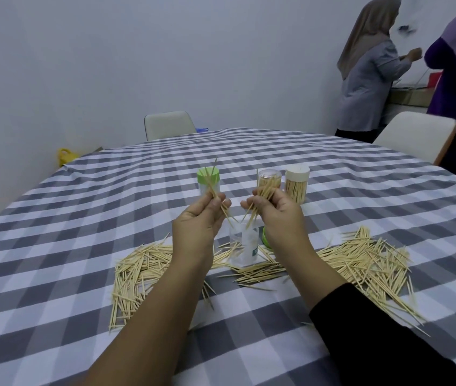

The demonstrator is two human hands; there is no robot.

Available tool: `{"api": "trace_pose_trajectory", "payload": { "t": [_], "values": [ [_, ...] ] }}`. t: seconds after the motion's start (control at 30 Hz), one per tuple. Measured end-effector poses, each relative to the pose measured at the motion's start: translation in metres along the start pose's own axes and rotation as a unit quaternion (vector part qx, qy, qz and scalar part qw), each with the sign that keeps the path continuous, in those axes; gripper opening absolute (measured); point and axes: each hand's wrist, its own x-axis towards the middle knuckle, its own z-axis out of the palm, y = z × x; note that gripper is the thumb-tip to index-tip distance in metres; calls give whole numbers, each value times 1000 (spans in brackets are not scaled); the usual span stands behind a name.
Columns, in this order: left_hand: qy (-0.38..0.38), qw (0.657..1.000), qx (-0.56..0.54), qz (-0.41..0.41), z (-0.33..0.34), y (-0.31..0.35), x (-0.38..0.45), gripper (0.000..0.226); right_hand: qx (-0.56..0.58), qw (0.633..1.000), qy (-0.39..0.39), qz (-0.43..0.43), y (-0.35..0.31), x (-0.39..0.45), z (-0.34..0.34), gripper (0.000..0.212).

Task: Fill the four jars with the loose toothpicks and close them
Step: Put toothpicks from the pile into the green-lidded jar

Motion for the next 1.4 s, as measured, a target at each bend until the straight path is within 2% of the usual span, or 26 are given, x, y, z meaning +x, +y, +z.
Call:
{"api": "trace_pose_trajectory", "payload": {
  "t": [0.1, 0.2, 0.37, 0.67, 0.87, 1.1, 1.27, 1.4],
  "values": [
    [-4, 999, 53, -3, -1, -10, 0, 27, -13, 1000, 2, 7, 4, -2, 2, 17],
    [-11, 992, 129, -10, -2, -18, -3, 32, -31, 999, 6, 10, 5, -5, 3, 18],
    [-40, 984, 175, -24, -5, -25, -5, 27, -85, 996, 20, 12, 9, -8, 4, 15],
    [-50, 976, 210, 27, -3, -24, -9, 19, -107, 994, 10, -1, 11, -11, 5, 6],
    [-68, 960, 268, 43, -6, -18, -10, 21, -111, 994, -2, 15, 8, -11, 4, 25],
    [-63, 943, 324, 36, -9, -10, -11, 25, -152, 984, -61, 73, 5, -9, 0, 45],
    [-71, 926, 366, 54, -11, -6, -11, 23, -164, 978, -70, 104, 3, -8, -4, 47],
    [-62, 912, 403, 38, -14, -1, -10, 28, -203, 972, -59, 102, -10, -5, -13, 39]
  ]
}}
